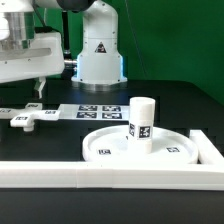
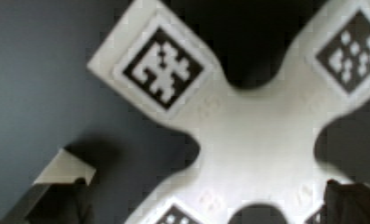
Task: Assemble round table
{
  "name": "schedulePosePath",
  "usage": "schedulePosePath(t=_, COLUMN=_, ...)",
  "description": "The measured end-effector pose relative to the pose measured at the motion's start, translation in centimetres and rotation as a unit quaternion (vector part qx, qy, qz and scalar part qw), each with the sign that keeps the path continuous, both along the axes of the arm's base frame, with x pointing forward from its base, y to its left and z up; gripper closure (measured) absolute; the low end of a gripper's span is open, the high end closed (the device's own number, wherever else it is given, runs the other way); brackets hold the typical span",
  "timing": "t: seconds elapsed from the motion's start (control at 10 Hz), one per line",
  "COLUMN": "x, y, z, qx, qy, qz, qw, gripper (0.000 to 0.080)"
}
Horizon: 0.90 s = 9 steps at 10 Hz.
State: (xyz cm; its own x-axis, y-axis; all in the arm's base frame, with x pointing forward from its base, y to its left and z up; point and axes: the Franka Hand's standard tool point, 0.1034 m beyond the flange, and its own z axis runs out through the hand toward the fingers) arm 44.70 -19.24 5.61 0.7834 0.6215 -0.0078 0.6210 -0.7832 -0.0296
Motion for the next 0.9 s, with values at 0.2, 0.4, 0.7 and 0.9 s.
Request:
schedulePosePath(t=0.2, x=-0.2, y=-0.3, z=-0.3, qx=0.002, qy=0.004, qz=0.004, qw=1.000, gripper=0.0151)
schedulePosePath(t=0.4, x=-0.2, y=-0.1, z=-0.3, qx=0.002, qy=0.005, qz=0.002, qw=1.000, gripper=0.0151)
schedulePosePath(t=0.7, x=-0.1, y=1.0, z=-0.5, qx=0.004, qy=0.006, qz=0.008, qw=1.000, gripper=0.0151)
schedulePosePath(t=0.9, x=-0.6, y=1.1, z=-1.0, qx=0.003, qy=0.006, qz=0.010, qw=1.000, gripper=0.0151)
